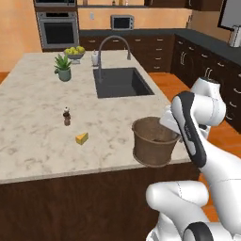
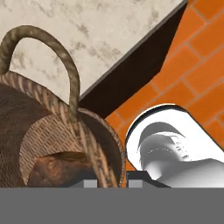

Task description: Open the cabinet, pick up the bread from the cabinet and place it in the basket. Then move the basket to the dining counter.

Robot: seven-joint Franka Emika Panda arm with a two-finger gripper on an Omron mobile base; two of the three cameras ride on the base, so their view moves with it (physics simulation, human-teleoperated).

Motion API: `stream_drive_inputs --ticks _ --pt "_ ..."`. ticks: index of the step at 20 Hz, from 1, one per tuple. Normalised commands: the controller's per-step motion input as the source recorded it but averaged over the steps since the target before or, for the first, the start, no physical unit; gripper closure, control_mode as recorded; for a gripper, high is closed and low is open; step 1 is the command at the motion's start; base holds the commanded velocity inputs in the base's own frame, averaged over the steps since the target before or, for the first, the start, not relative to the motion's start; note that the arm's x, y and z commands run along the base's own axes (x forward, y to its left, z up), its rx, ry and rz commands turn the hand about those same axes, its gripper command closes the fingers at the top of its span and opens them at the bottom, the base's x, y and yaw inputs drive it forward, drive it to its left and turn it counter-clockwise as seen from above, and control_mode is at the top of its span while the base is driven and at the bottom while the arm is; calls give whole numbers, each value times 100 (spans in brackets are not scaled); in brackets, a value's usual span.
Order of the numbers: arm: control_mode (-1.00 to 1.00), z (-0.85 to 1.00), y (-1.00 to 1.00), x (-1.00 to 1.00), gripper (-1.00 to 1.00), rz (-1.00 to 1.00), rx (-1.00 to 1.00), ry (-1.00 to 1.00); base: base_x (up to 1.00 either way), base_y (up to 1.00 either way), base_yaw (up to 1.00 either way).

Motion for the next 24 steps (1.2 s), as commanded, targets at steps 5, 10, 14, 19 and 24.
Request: stream_drive_inputs --ticks 5,10,14,19,24 --pt "100 0 0 0 100 0 0 0 22 37 -39" --pt "100 0 0 0 100 0 0 0 42 30 -10" --pt "100 0 0 0 100 0 0 0 56 20 -3" --pt "-100 0 1 6 100 -1 0 0 33 9 -3" --pt "-100 -4 6 88 100 0 0 0 0 0 0"
